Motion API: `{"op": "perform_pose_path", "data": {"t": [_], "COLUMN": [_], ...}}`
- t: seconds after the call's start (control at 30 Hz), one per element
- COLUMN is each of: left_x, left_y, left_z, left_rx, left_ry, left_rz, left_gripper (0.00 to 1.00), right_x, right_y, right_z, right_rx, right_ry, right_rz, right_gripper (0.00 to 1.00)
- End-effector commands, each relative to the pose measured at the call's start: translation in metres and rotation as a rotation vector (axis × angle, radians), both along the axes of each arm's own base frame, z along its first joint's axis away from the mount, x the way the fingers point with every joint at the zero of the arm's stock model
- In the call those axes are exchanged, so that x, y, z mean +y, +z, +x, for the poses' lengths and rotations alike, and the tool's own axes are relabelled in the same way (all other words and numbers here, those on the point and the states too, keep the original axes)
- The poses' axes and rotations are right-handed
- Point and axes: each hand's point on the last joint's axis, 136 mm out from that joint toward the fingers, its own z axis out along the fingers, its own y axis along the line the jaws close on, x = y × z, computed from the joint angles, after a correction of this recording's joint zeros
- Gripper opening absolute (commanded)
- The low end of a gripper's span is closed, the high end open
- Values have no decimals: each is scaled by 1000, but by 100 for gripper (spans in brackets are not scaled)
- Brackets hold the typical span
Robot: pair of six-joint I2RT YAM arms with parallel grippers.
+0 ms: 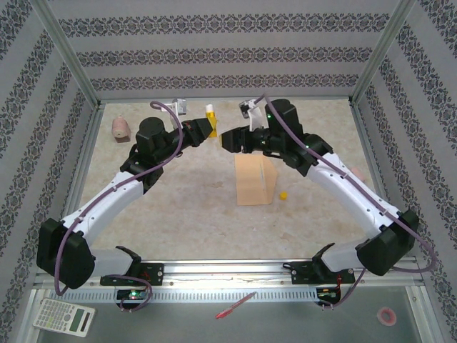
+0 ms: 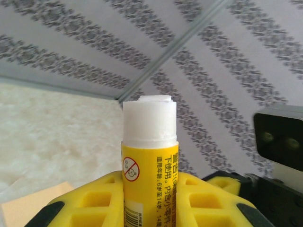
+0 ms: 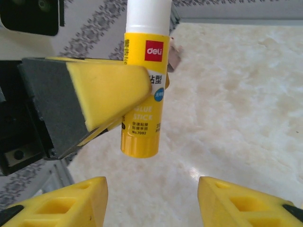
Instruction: Place the letter into the envelope and seal it
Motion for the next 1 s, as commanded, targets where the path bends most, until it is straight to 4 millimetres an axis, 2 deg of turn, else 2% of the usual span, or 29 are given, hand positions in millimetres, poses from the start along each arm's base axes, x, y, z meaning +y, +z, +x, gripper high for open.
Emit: {"op": "perform_pose_path", "data": {"t": [0.0, 0.2, 0.33, 0.57, 0.97], "left_x": [7, 4, 1, -2, -3], "left_y": [-7, -8, -9, -11, 1], "left_z": [6, 7, 7, 4, 1], "left_rx": [44, 63, 78, 85, 69], "left_ry": [69, 65, 49, 30, 16], "left_rz": [14, -33, -70, -99, -143], "left_gripper": [0, 0, 0, 0, 0], "right_x": [7, 28, 33, 37, 36], "right_y": [-11, -22, -18, -11, -26], "right_z": [6, 7, 9, 11, 18], "right_rx": [-29, -13, -32, -43, 12], "right_ry": [-31, 6, 16, 31, 14], "right_rz": [-81, -60, -21, 14, 16], "right_gripper": [52, 50, 47, 45, 44]}}
